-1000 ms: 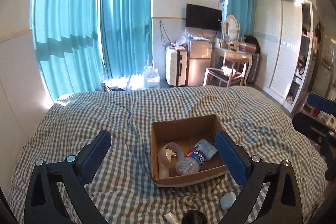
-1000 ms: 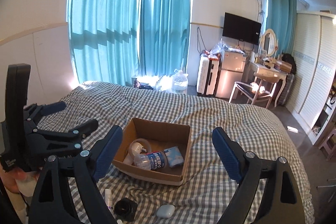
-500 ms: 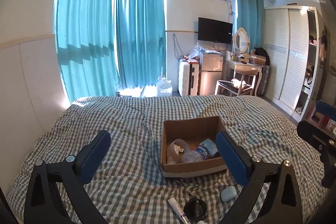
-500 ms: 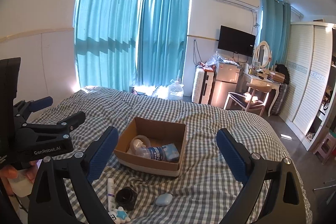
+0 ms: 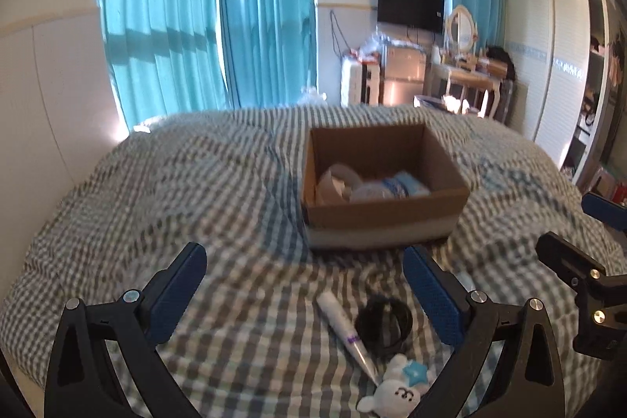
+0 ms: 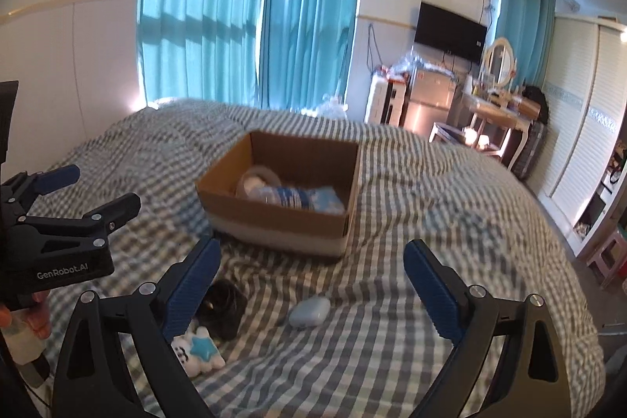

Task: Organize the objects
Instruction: 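Withdraw both tools from the box toward the remaining items, then grasp the white plush toy with the left tool while the right tool grasps the black round object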

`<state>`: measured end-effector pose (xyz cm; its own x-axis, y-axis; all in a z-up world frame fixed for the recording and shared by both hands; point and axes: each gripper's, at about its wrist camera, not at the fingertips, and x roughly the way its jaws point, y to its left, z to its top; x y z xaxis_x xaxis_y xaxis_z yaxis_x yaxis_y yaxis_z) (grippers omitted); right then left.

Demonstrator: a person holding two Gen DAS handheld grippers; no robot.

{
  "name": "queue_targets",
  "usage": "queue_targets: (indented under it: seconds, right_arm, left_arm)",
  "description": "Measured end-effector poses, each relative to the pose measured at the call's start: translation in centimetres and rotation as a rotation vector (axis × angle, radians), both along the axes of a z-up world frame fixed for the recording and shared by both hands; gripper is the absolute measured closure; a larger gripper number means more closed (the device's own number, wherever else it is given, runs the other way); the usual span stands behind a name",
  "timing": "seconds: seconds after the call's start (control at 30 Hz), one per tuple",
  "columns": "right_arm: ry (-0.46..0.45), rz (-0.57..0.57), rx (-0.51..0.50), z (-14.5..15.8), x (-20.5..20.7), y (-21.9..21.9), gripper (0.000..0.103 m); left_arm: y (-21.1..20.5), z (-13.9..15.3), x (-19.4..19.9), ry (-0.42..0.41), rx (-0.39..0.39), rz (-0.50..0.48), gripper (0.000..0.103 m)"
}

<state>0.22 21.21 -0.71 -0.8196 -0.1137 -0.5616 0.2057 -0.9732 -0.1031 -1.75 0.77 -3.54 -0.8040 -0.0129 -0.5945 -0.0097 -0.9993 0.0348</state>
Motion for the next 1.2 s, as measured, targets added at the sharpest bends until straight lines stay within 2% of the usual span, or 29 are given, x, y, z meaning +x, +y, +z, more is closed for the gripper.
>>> queue_targets:
  seconds: [0.13, 0.27, 0.4, 0.53, 0.63, 0.67, 0.7, 0.8, 0.87, 0.93, 1.2]
  right_arm:
    - [-0.082, -0.016, -0.005, -4.0, -0.6, 0.5, 0.008]
    - [-0.131, -0.023, 0.006, -6.3, -0.3, 0.8, 0.008]
    - [-0.164, -0.028, 0.021, -8.1, 0.2, 1.0, 0.008]
    - [-0.192, -0.046, -0.010, -8.8, 0.2, 1.8, 0.008]
    - [-0.194, -0.055, -0.024, -8.8, 0.4, 2.2, 0.008]
    - [-0.195, -0.056, -0.024, -8.8, 0.3, 2.3, 0.008]
    - [-0.197, -0.058, -0.024, -8.7, 0.4, 2.3, 0.008]
    - [-0.203, -0.061, -0.019, -9.0, 0.3, 2.2, 0.008]
    - [-0.206, -0.061, -0.015, -9.1, 0.3, 2.1, 0.008]
    - [-0.210, -0.062, -0.010, -9.3, 0.3, 2.0, 0.008]
    - [-0.213, -0.072, -0.019, -9.3, 0.3, 2.3, 0.008]
  left_arm:
    - [1.2, -3.6, 0.0, -0.059, -0.037, -0.008, 0.000]
    - [2.7, -7.1, 0.5, -0.144, -0.074, -0.055, 0.000]
    - [3.7, -8.3, 1.6, -0.171, -0.071, -0.119, 0.000]
    - [4.7, -9.0, 2.7, -0.204, -0.072, -0.174, 0.000]
    - [4.9, -10.0, 3.1, -0.273, -0.023, -0.218, 0.007]
    - [5.2, -10.6, 3.3, -0.308, -0.006, -0.243, 0.015]
    - [5.5, -10.9, 3.3, -0.324, -0.007, -0.254, 0.025]
    - [6.9, -11.9, 3.6, -0.346, -0.063, -0.297, 0.040]
    - [7.0, -12.1, 3.5, -0.349, -0.068, -0.301, 0.042]
    - [6.7, -12.0, 3.5, -0.351, -0.050, -0.298, 0.049]
    - [5.1, -10.2, 4.8, -0.336, -0.033, -0.279, 0.049]
